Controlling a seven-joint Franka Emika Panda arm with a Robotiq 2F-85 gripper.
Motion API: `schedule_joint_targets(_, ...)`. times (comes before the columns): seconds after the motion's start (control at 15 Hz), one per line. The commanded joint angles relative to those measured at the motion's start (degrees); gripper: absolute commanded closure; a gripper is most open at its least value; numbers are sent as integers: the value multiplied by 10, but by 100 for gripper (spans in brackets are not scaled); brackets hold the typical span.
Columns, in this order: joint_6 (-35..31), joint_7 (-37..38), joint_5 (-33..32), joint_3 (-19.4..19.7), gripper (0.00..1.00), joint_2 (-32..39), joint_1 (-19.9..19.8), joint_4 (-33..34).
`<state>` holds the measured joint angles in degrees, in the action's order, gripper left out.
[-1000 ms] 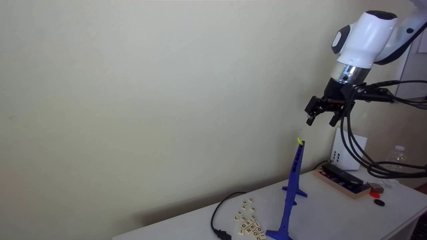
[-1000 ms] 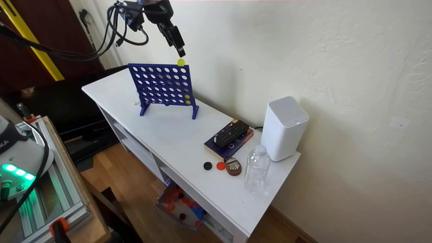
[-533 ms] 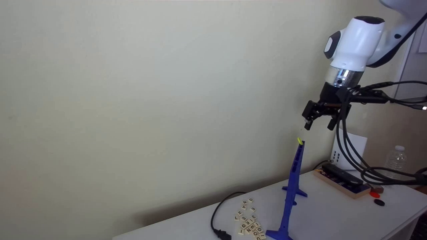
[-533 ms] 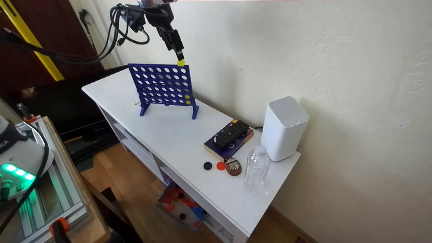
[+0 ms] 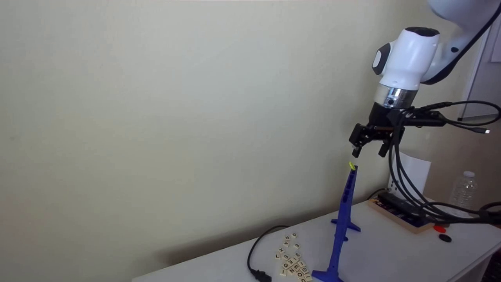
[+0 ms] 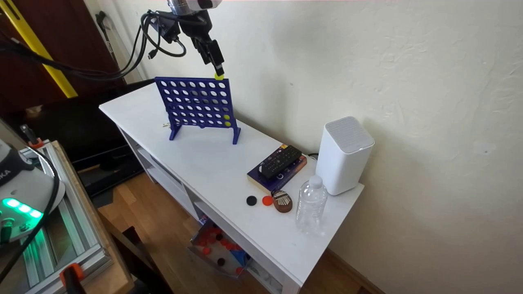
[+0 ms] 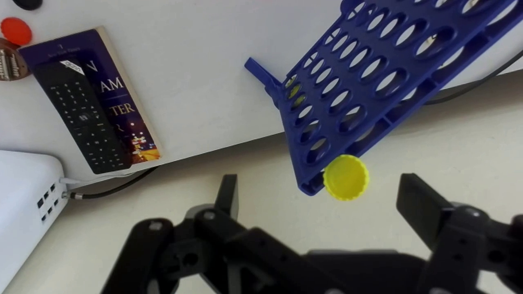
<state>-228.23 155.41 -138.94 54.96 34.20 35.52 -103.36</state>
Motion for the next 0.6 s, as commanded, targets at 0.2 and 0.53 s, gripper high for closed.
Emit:
schedule_joint_targets(0.2,-2,15,21,-15,0,22,-22,28)
schedule_joint_targets(0.53,6,17,30,-15,0,36,-24,34)
